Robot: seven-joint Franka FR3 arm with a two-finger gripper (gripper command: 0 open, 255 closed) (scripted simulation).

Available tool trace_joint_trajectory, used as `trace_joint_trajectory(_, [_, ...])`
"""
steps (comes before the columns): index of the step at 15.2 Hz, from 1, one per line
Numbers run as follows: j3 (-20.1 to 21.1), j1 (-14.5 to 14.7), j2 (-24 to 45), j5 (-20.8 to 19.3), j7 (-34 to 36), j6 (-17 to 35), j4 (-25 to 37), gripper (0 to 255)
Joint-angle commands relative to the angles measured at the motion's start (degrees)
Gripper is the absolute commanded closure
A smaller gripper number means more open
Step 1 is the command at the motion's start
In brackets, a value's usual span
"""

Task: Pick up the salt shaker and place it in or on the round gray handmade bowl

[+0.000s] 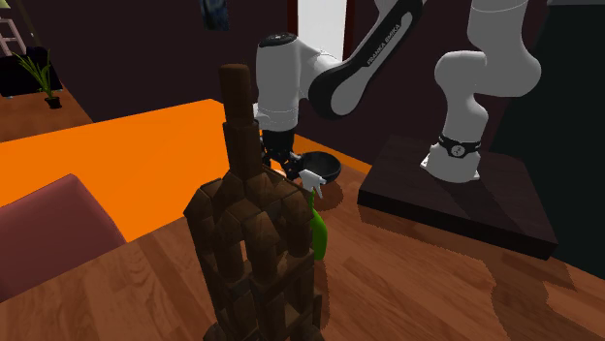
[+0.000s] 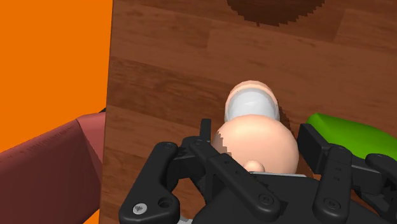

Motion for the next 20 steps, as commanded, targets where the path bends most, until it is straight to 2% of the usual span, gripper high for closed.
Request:
trace_joint_trajectory(1, [-0.16,0.14,-0.54,-0.24,0.08,-0.59,0.06,255])
trace_joint_trajectory(20, [-2.30,2.05,-9.26,-4.16,1.16,-12.73,4.10,255])
